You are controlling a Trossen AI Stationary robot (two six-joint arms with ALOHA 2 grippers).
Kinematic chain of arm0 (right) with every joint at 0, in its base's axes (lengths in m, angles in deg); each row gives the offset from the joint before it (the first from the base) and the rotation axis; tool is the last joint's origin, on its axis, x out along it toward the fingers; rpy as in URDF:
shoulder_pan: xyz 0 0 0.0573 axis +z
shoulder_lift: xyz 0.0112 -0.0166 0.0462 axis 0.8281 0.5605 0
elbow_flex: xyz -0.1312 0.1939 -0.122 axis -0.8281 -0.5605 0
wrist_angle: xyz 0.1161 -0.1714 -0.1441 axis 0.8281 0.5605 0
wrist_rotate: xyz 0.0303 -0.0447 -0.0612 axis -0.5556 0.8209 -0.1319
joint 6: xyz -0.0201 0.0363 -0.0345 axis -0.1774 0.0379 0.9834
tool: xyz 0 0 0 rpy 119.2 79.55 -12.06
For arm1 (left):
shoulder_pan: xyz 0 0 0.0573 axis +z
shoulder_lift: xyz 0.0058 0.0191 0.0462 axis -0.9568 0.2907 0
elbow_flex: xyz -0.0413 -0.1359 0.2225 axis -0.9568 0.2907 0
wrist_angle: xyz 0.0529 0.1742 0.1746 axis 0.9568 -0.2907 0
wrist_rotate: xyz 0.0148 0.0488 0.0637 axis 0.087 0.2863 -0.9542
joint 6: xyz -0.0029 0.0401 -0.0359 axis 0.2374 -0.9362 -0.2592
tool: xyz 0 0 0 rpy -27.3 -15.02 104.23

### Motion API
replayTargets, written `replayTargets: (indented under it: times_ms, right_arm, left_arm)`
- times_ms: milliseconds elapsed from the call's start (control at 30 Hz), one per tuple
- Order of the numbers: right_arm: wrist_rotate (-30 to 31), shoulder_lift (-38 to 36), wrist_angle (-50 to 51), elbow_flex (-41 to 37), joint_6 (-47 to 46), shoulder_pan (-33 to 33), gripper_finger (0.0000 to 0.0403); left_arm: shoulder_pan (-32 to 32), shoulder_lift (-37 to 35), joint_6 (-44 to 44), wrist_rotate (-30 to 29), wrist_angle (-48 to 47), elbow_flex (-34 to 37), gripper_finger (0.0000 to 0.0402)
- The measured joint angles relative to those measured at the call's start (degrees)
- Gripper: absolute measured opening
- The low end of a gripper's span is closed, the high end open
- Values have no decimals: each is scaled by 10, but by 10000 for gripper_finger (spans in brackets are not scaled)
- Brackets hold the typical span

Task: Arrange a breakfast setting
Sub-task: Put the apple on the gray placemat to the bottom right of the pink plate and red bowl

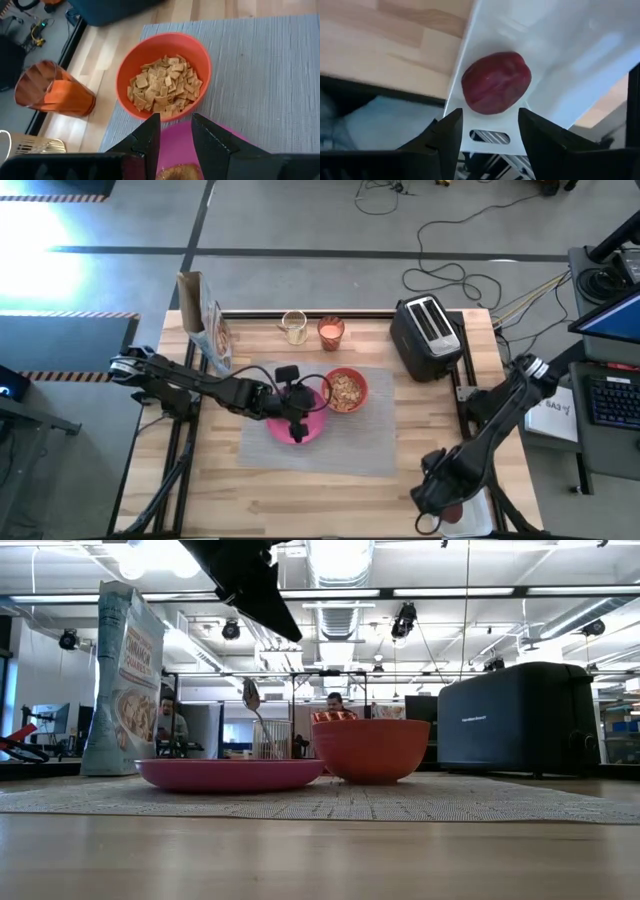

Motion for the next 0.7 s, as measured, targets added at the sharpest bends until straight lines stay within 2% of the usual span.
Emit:
replayTargets:
  times_ms: [133, 233, 500, 700]
  right_arm:
    - [-19, 21, -3, 2, 4, 1, 186]
    - [-32, 28, -3, 6, 82, 2, 183]
    - [-23, 29, 4, 6, 366, 7, 174]
    - [-22, 30, -16, 7, 457, 7, 163]
  left_arm:
    - [1, 0, -11, 0, 2, 0, 94]
    - [3, 0, -24, 0, 3, 0, 94]
    - [20, 0, -37, -1, 34, 0, 94]
    - [25, 0, -6, -1, 50, 0, 94]
